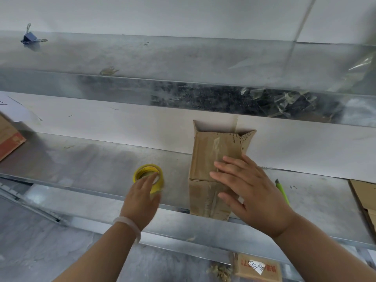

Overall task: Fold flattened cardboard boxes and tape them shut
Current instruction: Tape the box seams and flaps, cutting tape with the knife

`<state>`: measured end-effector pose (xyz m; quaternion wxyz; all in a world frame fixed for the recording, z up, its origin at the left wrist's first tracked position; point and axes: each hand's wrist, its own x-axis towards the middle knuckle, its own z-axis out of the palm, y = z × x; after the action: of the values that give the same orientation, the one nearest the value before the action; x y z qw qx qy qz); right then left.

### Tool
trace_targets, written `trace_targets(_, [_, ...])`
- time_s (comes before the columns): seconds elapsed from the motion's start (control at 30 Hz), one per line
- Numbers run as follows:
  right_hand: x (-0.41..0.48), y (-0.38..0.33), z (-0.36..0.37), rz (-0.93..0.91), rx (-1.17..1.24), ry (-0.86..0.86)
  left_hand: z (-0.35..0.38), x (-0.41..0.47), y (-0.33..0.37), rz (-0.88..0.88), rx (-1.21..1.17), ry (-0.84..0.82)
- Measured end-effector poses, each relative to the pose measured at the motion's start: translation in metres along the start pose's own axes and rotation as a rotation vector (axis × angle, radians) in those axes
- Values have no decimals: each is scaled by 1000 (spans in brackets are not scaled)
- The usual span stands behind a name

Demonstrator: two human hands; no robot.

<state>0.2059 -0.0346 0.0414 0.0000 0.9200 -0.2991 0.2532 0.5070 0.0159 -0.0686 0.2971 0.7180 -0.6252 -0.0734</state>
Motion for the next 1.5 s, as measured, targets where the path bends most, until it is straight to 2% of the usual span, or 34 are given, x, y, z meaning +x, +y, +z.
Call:
trace_targets(0.1, [5,-7,-2,15,-3,-27,1,5,-33,-114,301,-148])
trace_targets(0.23, [13,-15,-1,97,-34,-100,-1,10,-40,30,468,-180])
trace_targets(0.3, [18,-19,-2,131,-41,-121,-8,11,-26,-18,385,-172])
trace_targets(0.37, [25,-27,-6,141,-27,-101,-20,9,-10,-17,242,-47])
trace_targets(0.5, [45,-48,-15,164,127,-58,-60,3,42,203,62,165])
trace_targets(0.6, [59,-60,-16,268,339,-133,-90,2,84,294,55,246])
trace_targets(0.83, [57,-56,-20,368,437,184,-102,-2,136,344,125,265])
trace_targets(1.03, [52,-51,-39,377,543,37,-106,-7,149,325,144,273])
trace_targets(1.27, [50,-43,-54,338,452,97,-108,-10,160,373,170,307])
trace_targets(1.5, [42,-37,-66,414,665,106,-120,-6,169,391,259,236])
